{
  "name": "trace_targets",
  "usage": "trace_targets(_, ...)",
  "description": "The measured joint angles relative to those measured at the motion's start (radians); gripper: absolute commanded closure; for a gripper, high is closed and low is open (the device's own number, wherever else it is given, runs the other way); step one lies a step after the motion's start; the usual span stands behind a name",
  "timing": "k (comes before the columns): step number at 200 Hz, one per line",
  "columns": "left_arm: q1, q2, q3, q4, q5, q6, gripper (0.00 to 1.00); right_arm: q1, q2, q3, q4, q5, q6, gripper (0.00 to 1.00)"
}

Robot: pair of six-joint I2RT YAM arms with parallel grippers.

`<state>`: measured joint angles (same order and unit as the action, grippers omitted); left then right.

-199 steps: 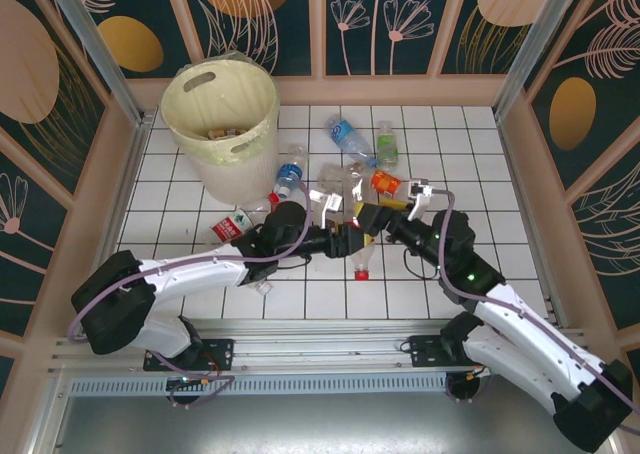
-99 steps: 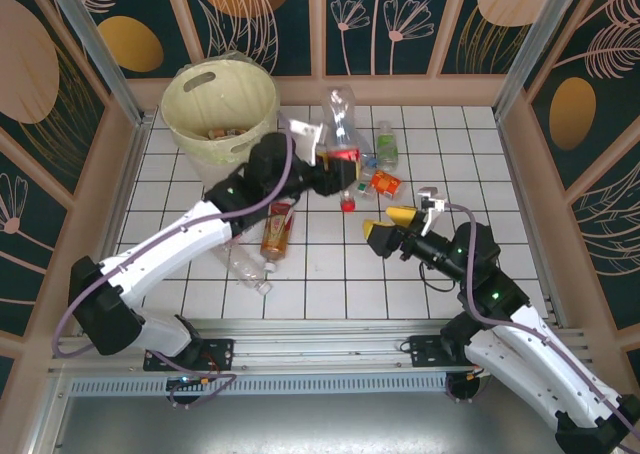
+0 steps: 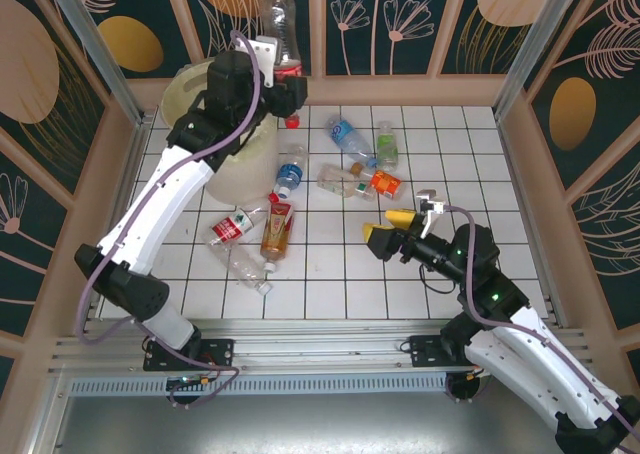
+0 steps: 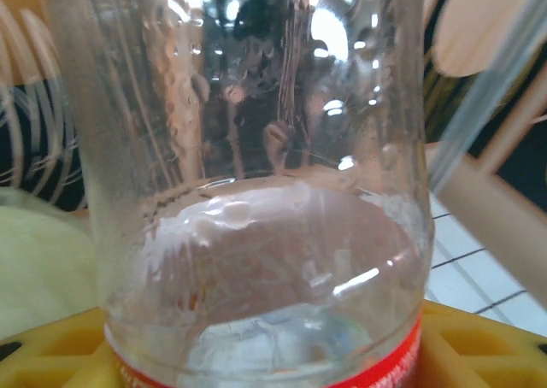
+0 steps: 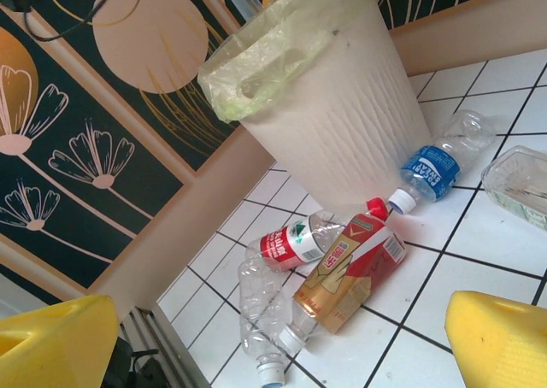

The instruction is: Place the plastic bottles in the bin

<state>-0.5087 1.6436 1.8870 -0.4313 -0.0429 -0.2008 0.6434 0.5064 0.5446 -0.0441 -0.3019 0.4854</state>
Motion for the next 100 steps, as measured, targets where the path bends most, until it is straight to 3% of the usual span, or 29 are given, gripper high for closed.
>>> trace_targets(51,0.151,0.055,0.019,-0.016,-0.084,0.085,0.38,0.0,0.0,-0.018,0.001,0.0,0.016,0.01)
trace_targets(100,0.217,0.069,-0.029,0.003,-0.142,0.147,0.36,0.0,0.001,-0.029,0.002,0.003,0.018,0.01)
